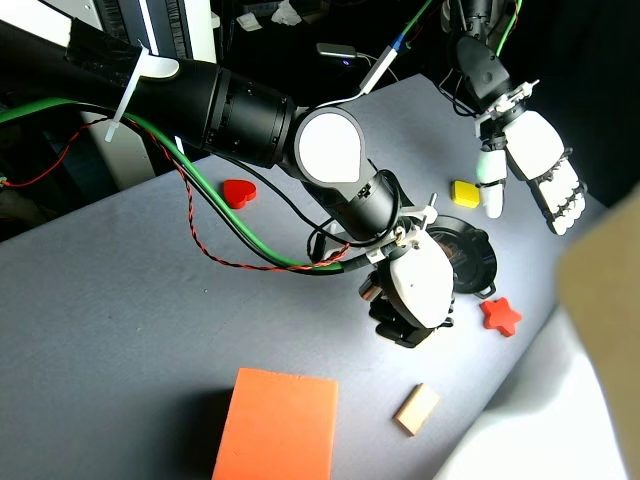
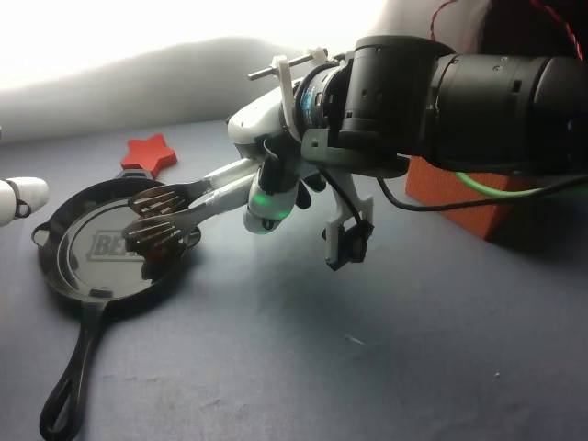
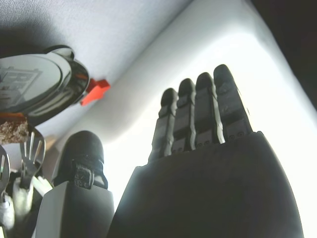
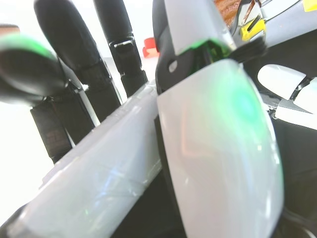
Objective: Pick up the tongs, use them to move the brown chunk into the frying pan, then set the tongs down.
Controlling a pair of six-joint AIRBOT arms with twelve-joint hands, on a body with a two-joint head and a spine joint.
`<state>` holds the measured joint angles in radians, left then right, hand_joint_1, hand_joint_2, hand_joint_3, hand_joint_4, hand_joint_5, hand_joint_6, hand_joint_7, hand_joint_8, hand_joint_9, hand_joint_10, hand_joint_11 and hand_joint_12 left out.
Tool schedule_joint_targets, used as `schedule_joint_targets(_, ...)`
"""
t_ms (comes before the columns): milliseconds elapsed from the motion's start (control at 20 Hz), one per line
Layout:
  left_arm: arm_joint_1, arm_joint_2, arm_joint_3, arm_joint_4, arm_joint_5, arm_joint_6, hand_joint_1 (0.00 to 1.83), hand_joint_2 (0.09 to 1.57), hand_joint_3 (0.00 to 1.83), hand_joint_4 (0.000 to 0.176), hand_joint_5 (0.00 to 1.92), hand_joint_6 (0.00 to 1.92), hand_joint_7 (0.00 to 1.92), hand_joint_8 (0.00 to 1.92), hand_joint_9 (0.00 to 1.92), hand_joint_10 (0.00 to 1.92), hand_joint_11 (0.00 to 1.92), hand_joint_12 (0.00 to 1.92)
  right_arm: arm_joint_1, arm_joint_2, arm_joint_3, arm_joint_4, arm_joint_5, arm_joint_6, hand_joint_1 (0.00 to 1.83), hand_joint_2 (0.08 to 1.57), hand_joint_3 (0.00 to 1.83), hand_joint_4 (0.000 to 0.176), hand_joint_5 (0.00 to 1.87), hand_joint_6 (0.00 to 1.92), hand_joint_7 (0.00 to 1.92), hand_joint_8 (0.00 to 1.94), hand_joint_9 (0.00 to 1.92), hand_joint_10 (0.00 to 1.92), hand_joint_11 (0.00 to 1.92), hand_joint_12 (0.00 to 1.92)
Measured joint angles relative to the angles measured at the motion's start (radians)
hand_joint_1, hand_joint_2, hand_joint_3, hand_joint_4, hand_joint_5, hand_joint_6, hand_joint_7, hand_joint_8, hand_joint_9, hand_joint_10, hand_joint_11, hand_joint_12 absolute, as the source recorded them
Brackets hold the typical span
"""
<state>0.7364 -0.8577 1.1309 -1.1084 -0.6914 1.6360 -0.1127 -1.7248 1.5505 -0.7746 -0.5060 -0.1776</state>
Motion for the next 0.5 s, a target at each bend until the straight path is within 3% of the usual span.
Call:
schedule_joint_targets(100,0.000,0.000,0.000,0.000,0.000,0.000,0.07,1.28,0.00,0.000,0.08,0.01,0.09,0.00,0.05,0.00,0.00,0.19,0.000,0.000,0.000,-0.001,0.000,-0.003,0.98,1.23,0.00,0.000,0.84,1.17,1.26,0.68,1.12,1.26,0.87,1.70)
schedule_joint_targets(150,0.000,0.000,0.000,-0.001,0.000,0.000,0.06,1.28,0.00,0.000,0.08,0.00,0.09,0.00,0.04,0.00,0.00,0.18,0.000,0.001,0.000,0.000,0.000,-0.002,0.79,1.29,0.01,0.000,0.94,0.83,1.25,0.67,1.10,1.26,0.84,1.70)
schedule_joint_targets(250,-0.001,0.000,0.000,-0.001,0.000,0.001,0.02,1.29,0.00,0.003,0.04,0.00,0.05,0.00,0.02,0.00,0.00,0.13,0.000,0.001,-0.003,-0.001,0.000,-0.004,0.73,1.30,0.00,0.000,1.08,0.48,1.21,0.62,1.04,1.14,0.76,1.58)
schedule_joint_targets(500,-0.007,0.000,-0.006,-0.004,-0.003,0.004,0.04,1.29,0.00,0.000,0.08,0.01,0.07,0.00,0.02,0.00,0.00,0.15,0.011,0.015,-0.025,0.002,0.002,-0.003,0.77,1.27,0.00,0.000,1.10,0.35,1.20,0.52,1.03,0.97,0.77,1.46)
